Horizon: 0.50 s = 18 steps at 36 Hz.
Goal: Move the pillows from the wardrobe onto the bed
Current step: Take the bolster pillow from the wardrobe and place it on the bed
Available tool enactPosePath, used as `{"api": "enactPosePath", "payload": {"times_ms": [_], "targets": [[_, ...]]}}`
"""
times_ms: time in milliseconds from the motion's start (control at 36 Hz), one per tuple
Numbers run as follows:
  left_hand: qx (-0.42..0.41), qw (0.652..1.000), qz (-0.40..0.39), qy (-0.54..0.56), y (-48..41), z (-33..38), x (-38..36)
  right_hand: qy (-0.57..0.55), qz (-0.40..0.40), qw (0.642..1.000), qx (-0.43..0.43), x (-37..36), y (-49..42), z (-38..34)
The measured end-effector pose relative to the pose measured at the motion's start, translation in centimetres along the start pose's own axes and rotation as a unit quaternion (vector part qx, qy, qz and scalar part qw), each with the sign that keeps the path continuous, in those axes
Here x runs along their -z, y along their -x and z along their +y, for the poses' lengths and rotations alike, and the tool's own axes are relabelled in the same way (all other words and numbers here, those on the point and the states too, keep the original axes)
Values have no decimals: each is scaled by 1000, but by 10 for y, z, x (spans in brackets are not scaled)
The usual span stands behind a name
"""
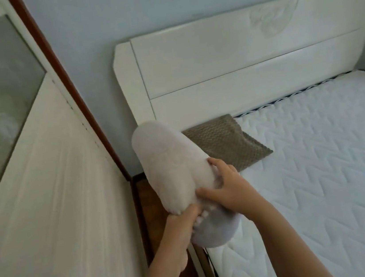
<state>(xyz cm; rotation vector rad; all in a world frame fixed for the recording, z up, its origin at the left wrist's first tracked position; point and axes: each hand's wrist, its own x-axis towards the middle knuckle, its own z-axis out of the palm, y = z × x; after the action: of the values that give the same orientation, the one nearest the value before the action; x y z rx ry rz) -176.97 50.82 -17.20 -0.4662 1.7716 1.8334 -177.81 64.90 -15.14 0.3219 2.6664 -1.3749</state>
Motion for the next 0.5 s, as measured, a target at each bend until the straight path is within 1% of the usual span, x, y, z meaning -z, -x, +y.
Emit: {"api": "enactPosePath", "payload": {"times_ms": [56,111,167,222,333,417,500], "targets": [[-13,999,4,-45,-7,11,-1,-126,-13,992,-27,10,-12,5],[-37,997,6,-66,-17,22,-3,-247,-12,968,-40,21,-23,8],[-69,992,-15,-103,-26,30,-5,-327,-5,943,-57,31,-34,11],[-86,984,-38,-148,-35,34,-5,-376,14,923,-78,37,-42,15],[-96,971,-100,-194,-52,36,-10,-403,94,905,-98,45,-46,24],[-83,966,-141,-200,-63,35,-21,-374,151,909,-103,52,-47,31],[-68,964,-182,-184,-72,34,-35,-344,209,910,-105,57,-44,39]]}}
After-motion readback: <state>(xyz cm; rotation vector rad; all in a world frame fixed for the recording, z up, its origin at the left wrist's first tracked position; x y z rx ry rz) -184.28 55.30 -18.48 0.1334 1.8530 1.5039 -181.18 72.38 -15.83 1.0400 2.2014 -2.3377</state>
